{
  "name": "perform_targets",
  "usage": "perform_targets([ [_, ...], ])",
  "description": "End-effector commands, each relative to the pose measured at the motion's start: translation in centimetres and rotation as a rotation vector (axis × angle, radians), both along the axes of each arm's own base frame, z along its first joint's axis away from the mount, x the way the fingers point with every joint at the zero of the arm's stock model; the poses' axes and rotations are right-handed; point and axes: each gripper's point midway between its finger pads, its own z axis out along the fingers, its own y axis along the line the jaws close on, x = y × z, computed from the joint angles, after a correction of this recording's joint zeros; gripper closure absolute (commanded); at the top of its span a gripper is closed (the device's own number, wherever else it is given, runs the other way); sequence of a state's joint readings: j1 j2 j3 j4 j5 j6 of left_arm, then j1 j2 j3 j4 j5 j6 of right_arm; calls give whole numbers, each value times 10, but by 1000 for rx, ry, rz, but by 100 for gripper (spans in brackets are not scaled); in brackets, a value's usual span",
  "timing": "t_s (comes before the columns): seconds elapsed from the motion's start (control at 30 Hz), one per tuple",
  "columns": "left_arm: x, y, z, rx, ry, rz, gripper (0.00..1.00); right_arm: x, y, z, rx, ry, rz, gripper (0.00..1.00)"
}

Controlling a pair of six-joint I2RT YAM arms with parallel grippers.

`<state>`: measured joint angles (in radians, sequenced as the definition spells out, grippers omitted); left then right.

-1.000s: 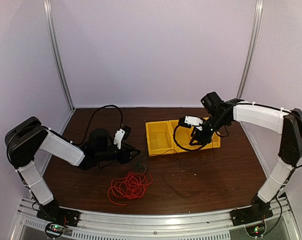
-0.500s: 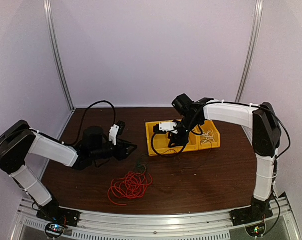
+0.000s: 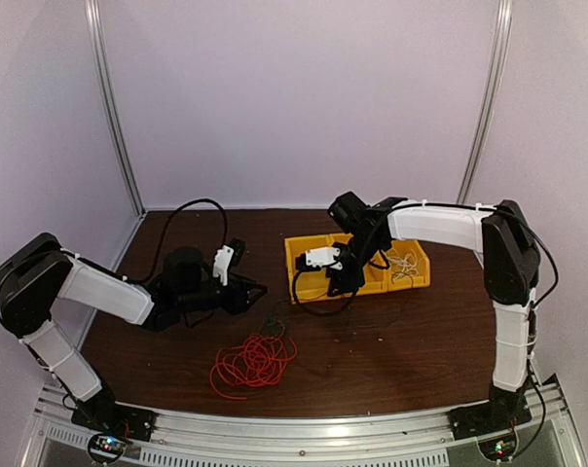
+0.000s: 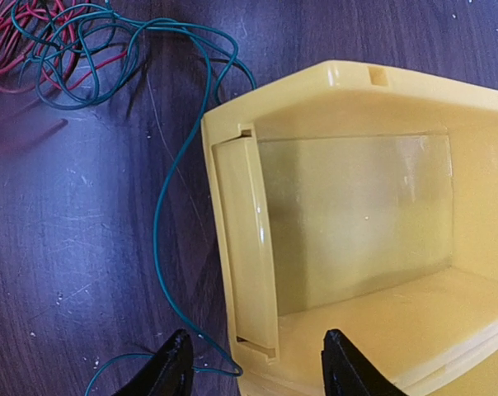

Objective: Untangle the cables
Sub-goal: Untie one of the twisted cables from the tangled cable pile.

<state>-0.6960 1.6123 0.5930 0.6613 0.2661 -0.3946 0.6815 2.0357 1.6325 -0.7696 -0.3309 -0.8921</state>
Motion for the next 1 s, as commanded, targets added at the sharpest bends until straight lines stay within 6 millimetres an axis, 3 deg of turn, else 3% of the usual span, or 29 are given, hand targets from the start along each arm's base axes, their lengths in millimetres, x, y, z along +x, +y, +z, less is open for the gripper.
perform_targets([
  [0.0,3,-6,6,-7,-26,-11,55,-2,1,-6,-38,-11,14,47],
  [0.1,3,-6,6,-11,-23,-11,55,-4,1,-9,-46,-14,17,51],
  [0.3,3,-7,7,-16,-21,-17,55,-2,7,-3,-30,-35,-4,77],
  [0.67,1,-7,7,-8,-16,-25,55,-11,11,-2,-30,-20,2,95],
  [0.73,-1,-8,9,-14,-18,-34,55,-16,16,12,-10,-11,8,97],
  [0.83,-6,-12,17,-43,-51,-73,55,-29,27,53,74,11,28,98],
  [0.97,-23,-16,46,-153,-167,-161,52,-48,40,111,206,3,58,99],
])
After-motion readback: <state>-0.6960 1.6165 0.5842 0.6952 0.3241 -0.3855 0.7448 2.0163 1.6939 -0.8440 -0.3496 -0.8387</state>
